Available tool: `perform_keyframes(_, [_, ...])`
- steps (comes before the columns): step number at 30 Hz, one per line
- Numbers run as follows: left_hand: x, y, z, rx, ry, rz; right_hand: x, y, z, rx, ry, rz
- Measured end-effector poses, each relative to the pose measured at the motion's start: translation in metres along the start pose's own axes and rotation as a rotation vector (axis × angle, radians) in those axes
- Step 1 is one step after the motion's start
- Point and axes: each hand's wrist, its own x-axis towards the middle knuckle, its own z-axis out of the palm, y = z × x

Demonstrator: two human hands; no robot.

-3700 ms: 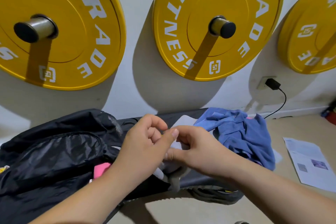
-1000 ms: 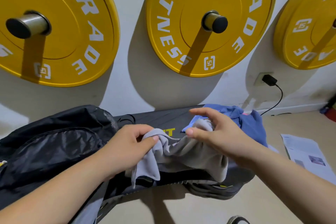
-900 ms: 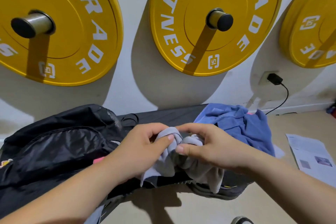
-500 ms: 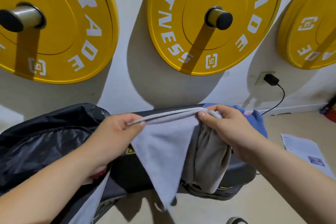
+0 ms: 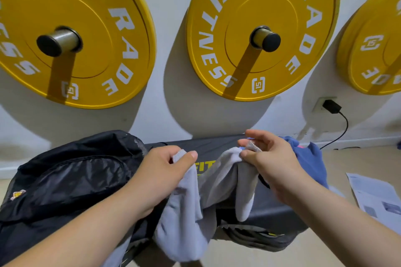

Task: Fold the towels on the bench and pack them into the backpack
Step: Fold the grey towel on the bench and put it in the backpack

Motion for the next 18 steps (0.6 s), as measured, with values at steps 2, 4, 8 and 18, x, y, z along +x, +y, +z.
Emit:
perform_keyframes(2, [-0.002,0.003,0.001,-0.053,0.020,0.003,-0.003,-0.003,0.001,0.000,-0.039,0.026])
perform_keyframes(4, [-0.007,0.009,0.001,-0.167,0.016,-0.020,-0.004,-0.004,0.001,0.045,-0.075,0.094])
perform_keyframes(8, [-0.009,0.019,0.010,-0.228,0.029,-0.037,-0.004,-0.005,0.000,0.169,-0.058,0.195])
perform_keyframes(18, [-0.023,0.016,0.062,-0.293,0.020,-0.040,-0.025,-0.009,0.010,0.252,-0.181,0.196])
